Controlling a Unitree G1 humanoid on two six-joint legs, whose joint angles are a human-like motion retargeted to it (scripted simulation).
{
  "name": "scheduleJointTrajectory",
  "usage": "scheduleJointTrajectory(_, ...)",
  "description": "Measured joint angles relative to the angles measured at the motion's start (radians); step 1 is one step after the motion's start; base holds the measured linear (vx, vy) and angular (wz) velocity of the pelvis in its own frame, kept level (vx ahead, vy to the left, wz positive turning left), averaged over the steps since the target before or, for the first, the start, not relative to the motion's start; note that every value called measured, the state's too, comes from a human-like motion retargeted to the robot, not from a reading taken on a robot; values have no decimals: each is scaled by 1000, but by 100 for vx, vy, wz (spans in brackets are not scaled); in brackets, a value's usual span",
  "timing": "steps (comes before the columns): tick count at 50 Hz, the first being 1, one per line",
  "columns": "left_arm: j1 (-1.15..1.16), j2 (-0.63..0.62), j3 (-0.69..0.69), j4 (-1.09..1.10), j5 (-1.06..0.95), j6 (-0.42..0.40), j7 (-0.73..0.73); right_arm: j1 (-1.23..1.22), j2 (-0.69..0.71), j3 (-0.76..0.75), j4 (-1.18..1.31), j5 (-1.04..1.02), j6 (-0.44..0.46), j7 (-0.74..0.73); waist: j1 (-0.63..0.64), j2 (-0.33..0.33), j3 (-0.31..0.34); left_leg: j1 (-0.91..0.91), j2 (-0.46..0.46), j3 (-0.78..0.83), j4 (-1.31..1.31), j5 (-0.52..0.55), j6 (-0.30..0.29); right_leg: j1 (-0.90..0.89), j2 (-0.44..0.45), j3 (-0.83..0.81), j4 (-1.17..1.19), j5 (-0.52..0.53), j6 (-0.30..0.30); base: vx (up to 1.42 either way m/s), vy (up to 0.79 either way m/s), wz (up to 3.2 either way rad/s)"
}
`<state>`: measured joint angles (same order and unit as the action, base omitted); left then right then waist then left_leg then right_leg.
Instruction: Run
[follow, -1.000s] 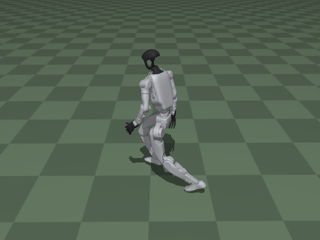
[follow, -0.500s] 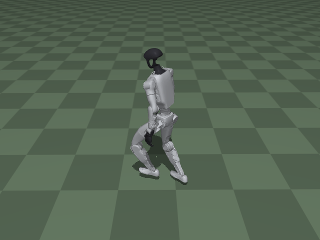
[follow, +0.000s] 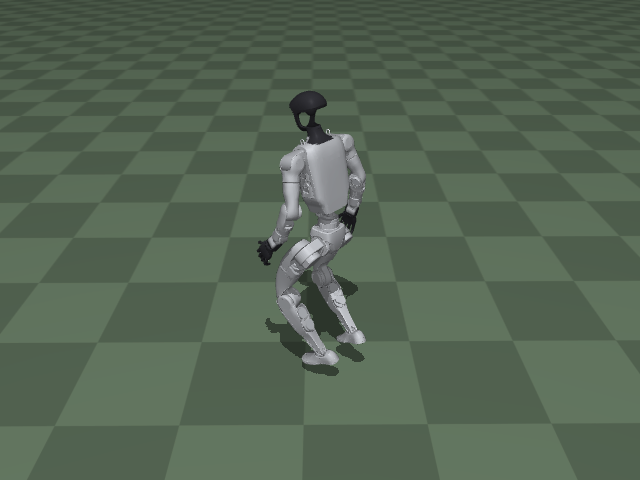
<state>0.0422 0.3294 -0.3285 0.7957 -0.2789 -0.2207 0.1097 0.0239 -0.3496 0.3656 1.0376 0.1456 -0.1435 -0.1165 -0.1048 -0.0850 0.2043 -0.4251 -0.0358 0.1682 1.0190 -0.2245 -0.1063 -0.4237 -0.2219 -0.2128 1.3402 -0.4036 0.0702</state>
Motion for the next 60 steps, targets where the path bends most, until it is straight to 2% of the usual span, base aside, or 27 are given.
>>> scheduleJointTrajectory(4,4,29,-1,-41,7,-27,-2,34,-24,-9,-24,-12,-3,-31,-7,79,44,117,53,-38,86,-65,-8,-50,161,3,-268,74,53,89,4,-29)
scheduleJointTrajectory(5,7,39,-1,-45,12,-32,-9,42,-27,-14,-30,-13,-3,-36,1,102,54,143,72,-49,117,-86,-5,-57,209,6,-348,118,73,89,7,-68)
scheduleJointTrajectory(8,31,69,2,-29,43,-29,-43,65,-33,-35,-48,-21,2,-39,42,168,63,198,134,-71,266,-169,22,-60,341,24,-552,348,151,87,9,-69)
scheduleJointTrajectory(10,75,66,-2,-6,67,-17,-53,88,-34,-37,-52,-28,2,-47,57,188,57,229,144,-78,417,-255,53,-103,373,39,-489,400,162,84,10,-48)
scheduleJointTrajectory(12,129,55,0,39,93,4,-64,103,-42,-39,-57,-42,0,-61,71,193,44,251,148,-86,593,-360,83,-137,397,57,-360,257,88,82,10,-50)
scheduleJointTrajectory(15,152,27,5,180,112,63,-91,56,-49,-30,-23,-89,16,-74,46,154,76,248,127,-104,825,-445,131,-202,379,82,-45,-127,-53,76,8,-14)
scheduleJointTrajectory(17,115,-3,-12,290,128,98,-110,-6,-28,3,16,-116,33,-72,18,116,95,152,128,-98,885,-422,182,-208,342,95,39,-237,-85,68,5,19)
scheduleJointTrajectory(18,100,-13,-26,323,131,107,-121,-25,-13,25,29,-122,39,-65,12,107,93,89,139,-94,882,-406,204,-198,329,97,33,-250,-92,65,3,9)
scheduleJointTrajectory(20,74,-17,-51,345,126,112,-132,-43,12,69,40,-129,42,-44,15,97,82,-18,172,-72,819,-387,237,-161,298,78,-23,-218,-98,65,3,2)
scheduleJointTrajectory(22,48,-8,-68,324,106,99,-127,-31,31,101,30,-128,36,-25,21,88,71,-67,183,-33,679,-392,245,-118,292,84,-100,-133,-65,65,6,10)
scheduleJointTrajectory(25,-5,13,-82,259,71,64,-110,-3,41,123,-1,-121,21,-8,18,70,58,-43,166,32,384,-407,208,-68,280,93,-204,-73,-18,68,6,24)
scheduleJointTrajectory(30,-114,76,-114,74,21,-9,-56,27,21,116,-17,-85,3,-10,-51,45,46,179,117,108,-43,-403,112,-110,201,50,-354,-125,15,76,2,37)
scheduleJointTrajectory(33,-183,153,-126,-62,1,-64,-2,32,4,90,2,-78,-1,-30,-82,39,54,356,97,120,-198,-461,85,-165,162,34,-500,-167,46,85,-2,16)
scheduleJointTrajectory(37,-254,240,-118,-156,-10,-119,86,21,-28,57,40,-98,-2,-71,-114,33,77,547,75,105,-267,-539,56,-238,118,62,-547,-200,78,88,-6,25)
scheduleJointTrajectory(39,-252,250,-110,-152,-16,-126,112,24,-39,51,57,-109,3,-86,-122,36,80,596,94,102,-203,-537,35,-274,106,86,-433,-178,73,88,-11,40)
scheduleJointTrajectory(41,-232,241,-101,-121,-29,-121,129,15,-45,52,77,-125,9,-99,-126,43,89,634,116,83,-117,-469,11,-282,100,95,-292,-150,52,90,-14,36)
scheduleJointTrajectory(43,-201,214,-90,-58,-43,-102,129,-13,-48,70,98,-144,16,-106,-130,59,125,646,158,54,22,-338,-6,-240,107,75,-190,-147,10,86,-15,18)
scheduleJointTrajectory(45,-157,180,-84,11,-39,-71,107,-42,-41,94,99,-160,21,-105,-112,92,153,578,248,37,233,-180,-1,-188,146,35,-157,-170,-45,79,-14,-14)
scheduleJointTrajectory(47,-109,149,-88,79,-17,-33,71,-72,-30,112,75,-163,21,-108,-73,119,156,452,336,25,422,-122,51,-132,196,9,-183,-198,-84,79,-12,-31)
scheduleJointTrajectory(50,-29,106,-96,183,43,7,8,-113,-10,131,15,-148,9,-127,5,127,141,252,387,10,570,-204,128,-27,252,9,-271,-210,-101,78,-6,-45)
scheduleJointTrajectory(55,159,52,-92,273,148,9,-85,-161,9,115,-125,-93,-32,-143,139,86,126,43,321,61,436,-365,168,212,263,50,-421,-188,-46,77,4,-56)
scheduleJointTrajectory(57,229,35,-87,288,173,5,-105,-185,10,105,-163,-79,-42,-144,184,64,126,-1,292,99,298,-392,159,306,243,56,-469,-195,-21,75,9,-40)
scheduleJointTrajectory(60,309,11,-78,304,202,5,-120,-230,9,98,-186,-79,-50,-135,239,22,122,-45,223,141,25,-378,121,428,193,49,-530,-210,17,73,11,-17)
